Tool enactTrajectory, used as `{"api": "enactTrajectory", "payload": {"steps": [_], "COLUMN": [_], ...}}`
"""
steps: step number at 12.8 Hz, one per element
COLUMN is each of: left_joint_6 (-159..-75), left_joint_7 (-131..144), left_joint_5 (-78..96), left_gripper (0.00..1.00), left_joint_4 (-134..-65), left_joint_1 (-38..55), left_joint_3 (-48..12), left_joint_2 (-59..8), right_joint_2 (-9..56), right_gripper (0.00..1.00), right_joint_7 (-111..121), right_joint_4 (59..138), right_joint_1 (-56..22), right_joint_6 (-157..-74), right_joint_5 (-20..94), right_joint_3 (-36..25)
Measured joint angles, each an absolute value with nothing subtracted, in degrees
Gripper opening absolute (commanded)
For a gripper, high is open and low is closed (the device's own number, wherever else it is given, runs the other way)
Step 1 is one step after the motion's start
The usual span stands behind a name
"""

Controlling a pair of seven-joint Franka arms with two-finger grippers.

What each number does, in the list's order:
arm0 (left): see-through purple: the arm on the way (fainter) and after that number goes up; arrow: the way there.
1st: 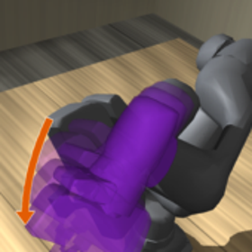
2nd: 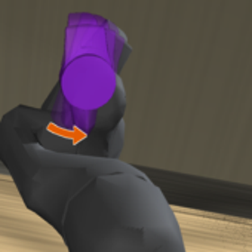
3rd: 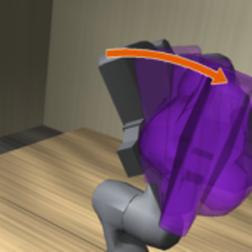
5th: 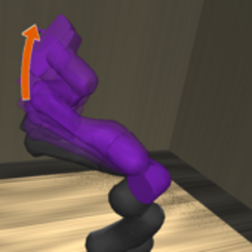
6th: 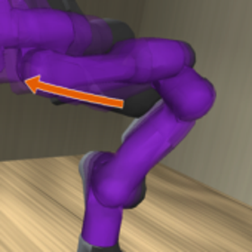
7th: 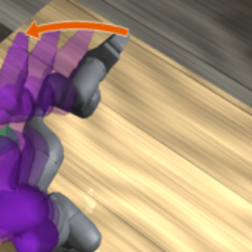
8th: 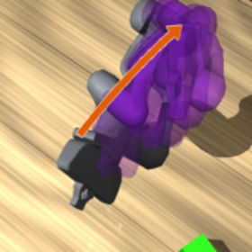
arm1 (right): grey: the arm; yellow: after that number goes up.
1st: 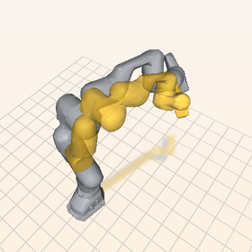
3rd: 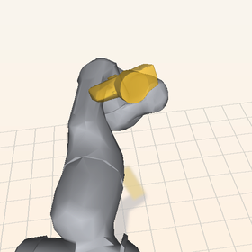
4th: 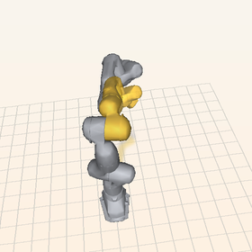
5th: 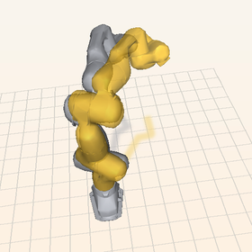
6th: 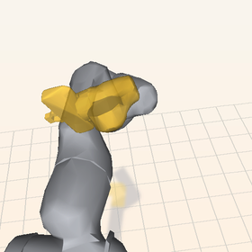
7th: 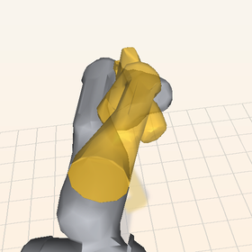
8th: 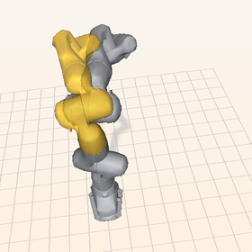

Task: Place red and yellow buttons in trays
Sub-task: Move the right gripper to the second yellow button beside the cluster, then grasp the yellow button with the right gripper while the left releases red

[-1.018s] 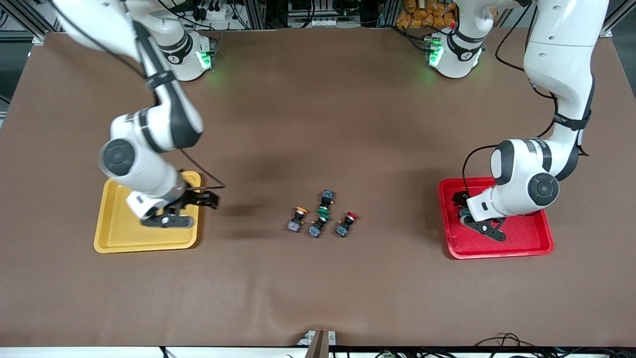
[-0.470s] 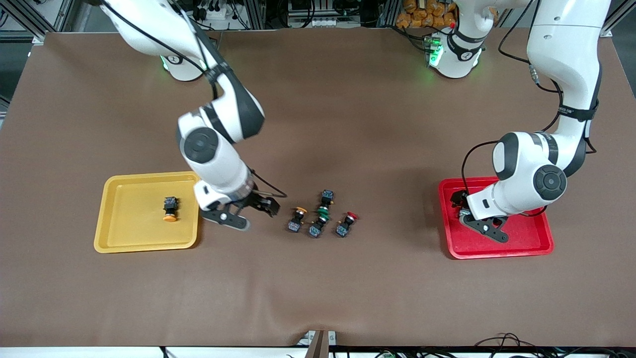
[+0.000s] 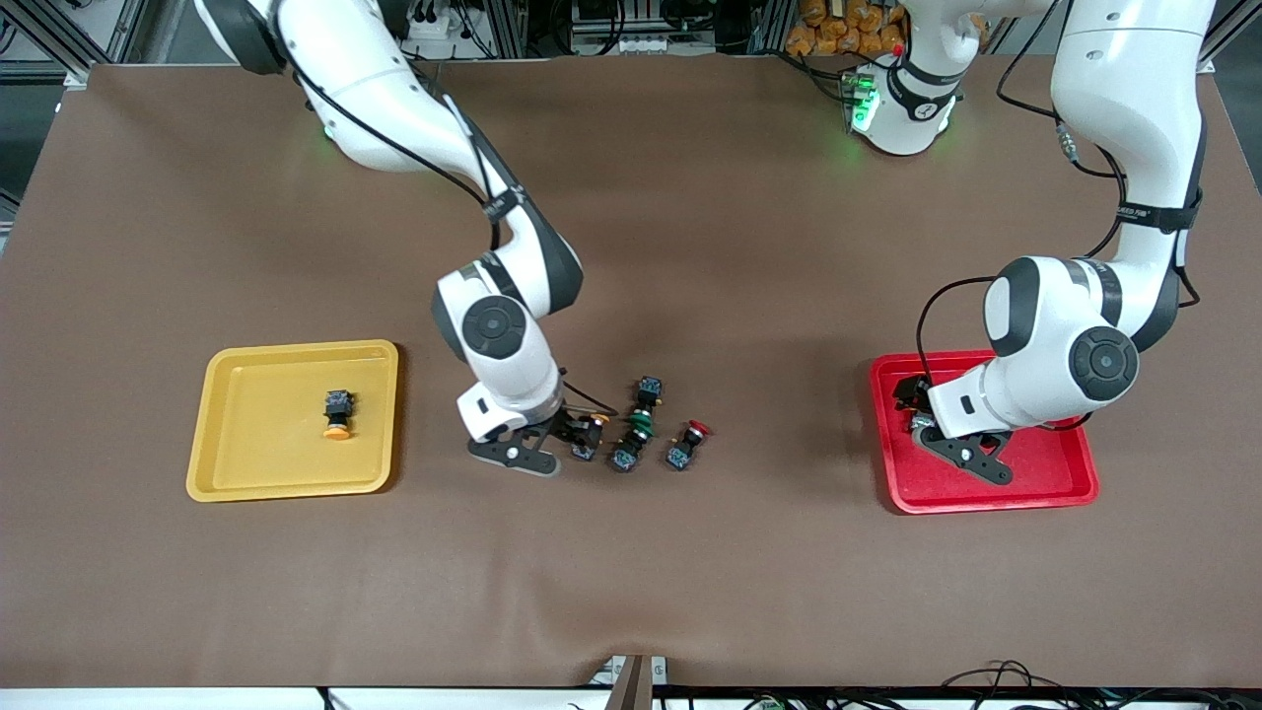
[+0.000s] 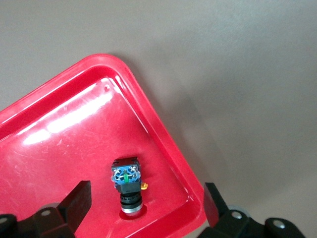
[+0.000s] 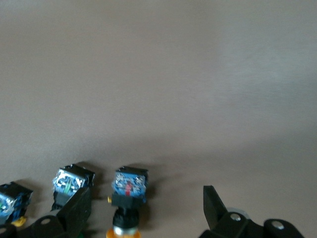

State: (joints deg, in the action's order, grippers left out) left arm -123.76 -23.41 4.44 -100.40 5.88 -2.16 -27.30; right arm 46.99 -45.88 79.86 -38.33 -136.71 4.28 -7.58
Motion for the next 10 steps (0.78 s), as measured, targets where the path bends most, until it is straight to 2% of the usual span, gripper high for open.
{"api": "enactTrajectory", "payload": {"steps": [2, 7, 8, 9, 10], "left_joint_6": [-122.88, -120.45, -119.74, -118.93, -118.14], "left_joint_7": [-22.31, -20.06, -18.79, -17.36, -16.01], "left_joint_5": [4.44, 4.44, 4.44, 4.44, 4.44], "left_gripper": [1.0, 1.0, 1.0, 1.0, 1.0], "left_joint_4": [-99.8, -97.97, -97.5, -97.01, -96.5], "left_joint_1": [5.92, 6.4, 6.67, 6.86, 7.02], "left_joint_3": [-2.68, -2.96, -3.26, -3.78, -4.28], "left_joint_2": [-27.19, -26.85, -26.74, -26.55, -26.31], "right_joint_2": [49.64, 52.47, 52.83, 53.21, 53.46], "right_gripper": [1.0, 1.0, 0.97, 0.78, 0.48], "right_joint_7": [-45.9, -45.91, -45.91, -45.91, -45.92], "right_joint_4": [79.61, 78.97, 78.96, 78.95, 78.95], "right_joint_1": [-39.46, -40.1, -40.21, -40.32, -40.43], "right_joint_6": [-140.18, -142.77, -143.14, -143.58, -143.96], "right_joint_5": [4.28, 4.28, 4.28, 4.28, 4.28], "right_joint_3": [-8.2, -8.56, -8.56, -8.56, -8.56]}}
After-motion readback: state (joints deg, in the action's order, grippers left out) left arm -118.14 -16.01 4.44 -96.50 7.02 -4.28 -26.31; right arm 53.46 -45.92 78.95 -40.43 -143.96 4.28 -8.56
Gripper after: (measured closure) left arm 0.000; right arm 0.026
